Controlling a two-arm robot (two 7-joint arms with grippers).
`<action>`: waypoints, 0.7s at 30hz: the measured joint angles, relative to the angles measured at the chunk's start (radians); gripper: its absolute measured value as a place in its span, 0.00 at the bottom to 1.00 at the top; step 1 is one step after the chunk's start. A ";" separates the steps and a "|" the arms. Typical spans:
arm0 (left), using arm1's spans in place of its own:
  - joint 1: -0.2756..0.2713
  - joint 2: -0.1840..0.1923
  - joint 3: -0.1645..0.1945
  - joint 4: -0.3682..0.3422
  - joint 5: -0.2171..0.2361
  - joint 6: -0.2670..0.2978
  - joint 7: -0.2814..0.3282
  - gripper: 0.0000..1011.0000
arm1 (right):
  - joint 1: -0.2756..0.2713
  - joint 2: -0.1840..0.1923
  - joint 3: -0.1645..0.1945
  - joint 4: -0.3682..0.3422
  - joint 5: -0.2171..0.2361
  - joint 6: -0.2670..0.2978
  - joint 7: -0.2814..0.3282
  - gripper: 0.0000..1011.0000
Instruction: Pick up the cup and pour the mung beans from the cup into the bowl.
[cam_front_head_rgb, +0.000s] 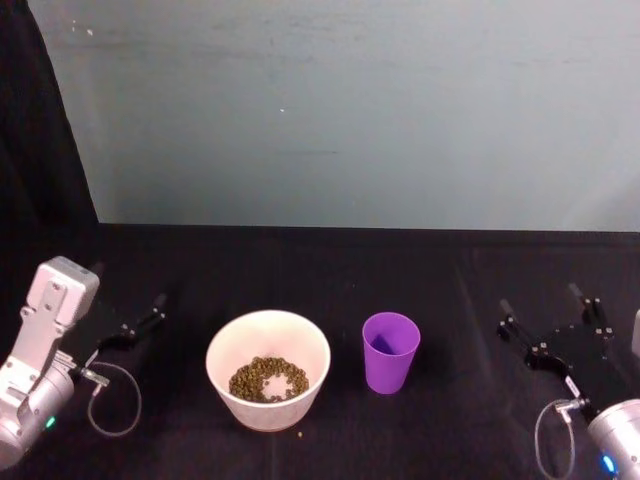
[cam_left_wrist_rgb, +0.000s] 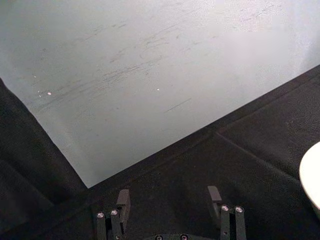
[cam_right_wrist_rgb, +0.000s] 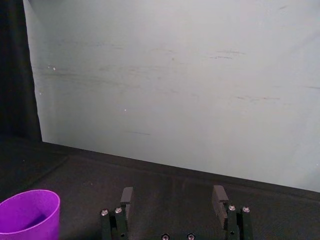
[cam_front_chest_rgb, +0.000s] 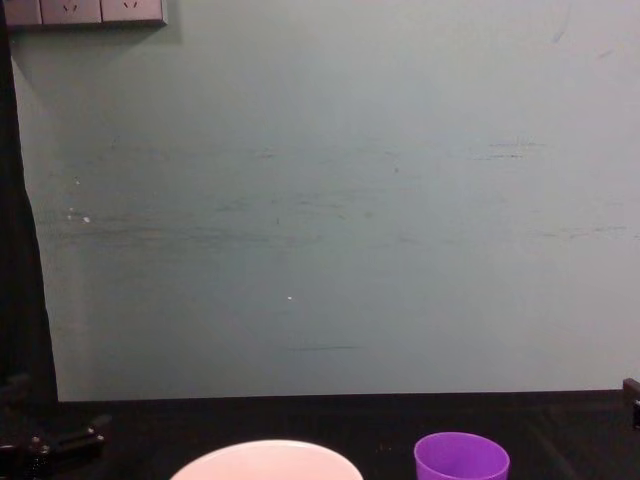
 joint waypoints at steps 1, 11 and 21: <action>0.000 0.000 0.000 0.000 0.000 0.000 0.000 0.99 | 0.000 0.000 0.000 0.000 0.000 0.000 0.000 0.99; 0.000 0.000 0.000 0.000 0.000 0.000 0.000 0.99 | -0.001 0.001 -0.001 -0.002 -0.002 0.000 -0.003 0.99; 0.000 0.000 0.000 0.000 0.000 0.000 0.000 0.99 | -0.001 0.001 -0.002 -0.004 -0.002 0.000 -0.004 0.99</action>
